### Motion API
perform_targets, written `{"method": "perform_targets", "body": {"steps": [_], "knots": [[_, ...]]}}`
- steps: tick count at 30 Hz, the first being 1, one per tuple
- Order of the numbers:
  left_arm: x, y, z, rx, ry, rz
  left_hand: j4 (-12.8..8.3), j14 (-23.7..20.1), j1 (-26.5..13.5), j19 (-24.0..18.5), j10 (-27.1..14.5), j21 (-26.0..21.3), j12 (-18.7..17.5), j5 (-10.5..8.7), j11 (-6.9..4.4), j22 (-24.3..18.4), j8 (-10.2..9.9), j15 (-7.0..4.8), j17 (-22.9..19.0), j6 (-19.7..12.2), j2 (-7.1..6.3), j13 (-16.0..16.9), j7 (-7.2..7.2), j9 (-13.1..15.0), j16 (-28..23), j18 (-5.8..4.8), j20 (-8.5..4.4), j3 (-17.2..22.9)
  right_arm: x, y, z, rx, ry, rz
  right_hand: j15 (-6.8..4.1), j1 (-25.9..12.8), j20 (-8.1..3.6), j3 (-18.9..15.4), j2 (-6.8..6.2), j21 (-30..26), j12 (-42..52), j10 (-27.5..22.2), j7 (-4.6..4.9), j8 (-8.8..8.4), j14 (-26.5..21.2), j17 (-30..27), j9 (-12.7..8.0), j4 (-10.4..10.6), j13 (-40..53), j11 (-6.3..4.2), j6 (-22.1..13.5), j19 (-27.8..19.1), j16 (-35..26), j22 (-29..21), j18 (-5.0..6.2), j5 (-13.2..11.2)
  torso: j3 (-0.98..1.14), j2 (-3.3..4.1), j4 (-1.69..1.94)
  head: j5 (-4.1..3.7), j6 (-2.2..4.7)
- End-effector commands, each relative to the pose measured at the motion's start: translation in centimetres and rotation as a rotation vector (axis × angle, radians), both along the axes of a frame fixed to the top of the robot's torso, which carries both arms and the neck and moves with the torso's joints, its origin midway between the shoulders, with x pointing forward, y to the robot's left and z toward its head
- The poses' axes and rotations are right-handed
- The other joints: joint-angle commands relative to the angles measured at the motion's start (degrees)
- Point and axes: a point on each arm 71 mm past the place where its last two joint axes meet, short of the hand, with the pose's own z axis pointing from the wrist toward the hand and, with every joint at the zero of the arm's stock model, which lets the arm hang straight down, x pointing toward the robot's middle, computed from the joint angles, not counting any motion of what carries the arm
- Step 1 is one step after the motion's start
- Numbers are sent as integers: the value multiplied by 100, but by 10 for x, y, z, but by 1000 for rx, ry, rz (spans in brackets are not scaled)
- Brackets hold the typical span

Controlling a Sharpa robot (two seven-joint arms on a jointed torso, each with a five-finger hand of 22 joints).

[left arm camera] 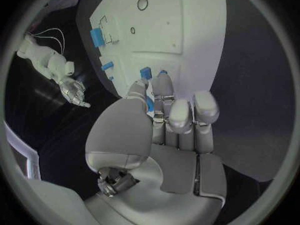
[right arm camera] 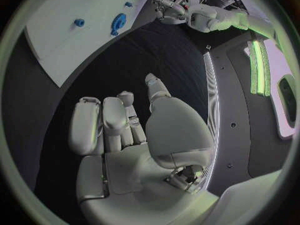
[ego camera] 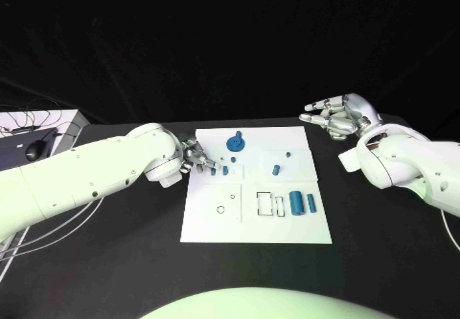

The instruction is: Assemble the parts on the task board

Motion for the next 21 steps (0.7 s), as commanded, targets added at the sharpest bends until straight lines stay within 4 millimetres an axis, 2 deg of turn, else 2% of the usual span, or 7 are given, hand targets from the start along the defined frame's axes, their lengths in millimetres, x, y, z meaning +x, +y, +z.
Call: {"method": "perform_targets", "body": {"steps": [1, 3, 7, 9, 12, 17, 21], "knots": [[-1, -2, 3, -17, 0, -15, 50, 15, -102, 6, 280, -18, 34, -128, -147, 9, 38, -22, 9, -24, -45, 8, 13, 14, 11, -90, -31, -137, 0, 1, 1, -3, -13, 9, -2, -26, -15, 12, 6, 6, -30, -6, 27, 16, 14, 7, 8, -33, 2, -40, 0, 463, -26, 1020, 60, 37, 2, 2, 1, -4, 5], [-1, -1, 5, -23, -4, -14, 116, 14, -129, 5, 279, -21, 36, -764, -140, 9, 54, -19, 8, -19, -50, 11, 25, 28, 10, -89, -30, -163, 0, 1, 1, -3, -13, 9, -2, -26, -15, 12, 6, 6, -30, -6, 27, 16, 14, 7, 8, -33, 2, -40, 0, 463, -26, 1020, 60, 37, 2, 2, 2, -5, 4], [3, 0, 15, -77, -35, 5, 278, -70, -152, -123, 110, -249, -29, -1135, -73, -132, -33, 10, -278, -239, -149, -8, 147, 5, -211, -53, -18, -103, 0, 0, 1, -3, -14, 8, -2, -26, -15, 12, 6, 6, -30, -6, 27, 16, 14, 7, 8, -33, 2, -40, 0, 463, -26, 1020, 60, 37, 2, 3, -2, -8, 13], [4, 1, 20, -132, -51, 11, 319, -440, -12, -682, -288, -1174, -199, -1127, 97, -700, -247, 144, -1039, -607, -137, -93, 360, -130, -885, 48, 100, -49, 0, 0, 1, -3, -15, 8, -2, -26, -15, 12, 6, 6, -30, -6, 27, 16, 14, 7, 8, -33, 2, -40, 0, 463, -26, 1020, 60, 37, -2, 4, -3, -9, 19], [7, 2, 27, -251, -84, 16, 102, -1312, 484, -1437, -1077, -2055, -795, -1089, 471, -1174, -678, 492, -1439, -1253, 101, -472, 761, -526, -1492, 78, 413, 54, 0, 0, 1, -2, -18, 7, -2, -23, -15, 16, 13, 1, -34, -10, 28, 15, 15, 6, 7, -41, -2, -39, -4, 463, -28, 1019, 61, 40, 6, -4, -5, -9, 37], [13, 4, 37, -423, -169, 3, -409, -1988, 1270, -1798, -1536, -3160, -1440, -1051, 704, -1972, -888, 758, -2384, -1249, 398, -1315, 864, -1500, -2428, 165, 816, 326, 0, -1, 2, 2, -25, 2, 1, -14, -13, 16, 12, -51, -94, -72, 31, 15, 3, -16, 7, -53, -43, -34, -12, 458, -53, 1006, 70, 43, 13, -7, 3, -10, 64], [16, 0, 45, -504, -261, -33, -683, -2053, 1547, -1836, -1556, -3742, -1847, -1057, 818, -2459, -864, 863, -3106, -1175, 401, -1899, 904, -1977, -3145, 193, 937, 631, 0, -2, 2, 8, -35, -3, -4, 9, -15, 16, 35, -87, -325, -154, 26, 20, -7, -40, 7, -97, -289, -43, -18, 457, -79, 1000, 72, 56, 2, 0, 4, -2, 89]]}}
